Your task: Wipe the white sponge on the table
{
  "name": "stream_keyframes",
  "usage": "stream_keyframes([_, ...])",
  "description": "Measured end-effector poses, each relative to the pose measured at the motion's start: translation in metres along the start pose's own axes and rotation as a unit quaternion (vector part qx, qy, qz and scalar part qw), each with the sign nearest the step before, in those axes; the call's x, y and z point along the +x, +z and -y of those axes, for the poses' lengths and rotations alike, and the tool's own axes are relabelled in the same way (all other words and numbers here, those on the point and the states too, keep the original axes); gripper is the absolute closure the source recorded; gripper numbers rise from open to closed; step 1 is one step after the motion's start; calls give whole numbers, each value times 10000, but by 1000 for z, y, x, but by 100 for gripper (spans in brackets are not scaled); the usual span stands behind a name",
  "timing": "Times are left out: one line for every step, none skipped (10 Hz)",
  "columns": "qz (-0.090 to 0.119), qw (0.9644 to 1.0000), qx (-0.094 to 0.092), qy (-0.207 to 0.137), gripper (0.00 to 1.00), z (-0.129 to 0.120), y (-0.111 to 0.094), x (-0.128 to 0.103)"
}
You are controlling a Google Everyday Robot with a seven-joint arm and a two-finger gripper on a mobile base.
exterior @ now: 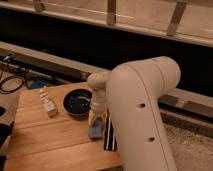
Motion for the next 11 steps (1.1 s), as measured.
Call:
stream_keyframes([-8, 10000, 24, 5, 96, -2, 1, 6])
stream_keyframes([-24, 10000, 58, -35, 96, -11, 5, 16])
stream_keyframes([-46, 9999, 87, -120, 96, -27, 9, 25])
stream_keyframes([-94, 9996, 141, -224, 96, -44, 14, 34])
stream_keyframes([-184, 9990, 178, -363, 96, -63, 21, 46])
stream_keyframes([-279, 9983, 189, -479, 96, -77, 27, 55])
stream_keyframes([-402, 9969, 224, -635, 96, -94, 34, 68])
stream_keyframes([-476, 9952, 254, -822, 96, -109, 38, 75])
stream_keyframes([-507, 9933, 290, -998, 96, -123, 40, 77])
stream_keyframes([-427, 9903, 337, -1278, 96, -144, 38, 73])
stream_keyframes([-340, 9880, 353, -1462, 96, -156, 35, 64])
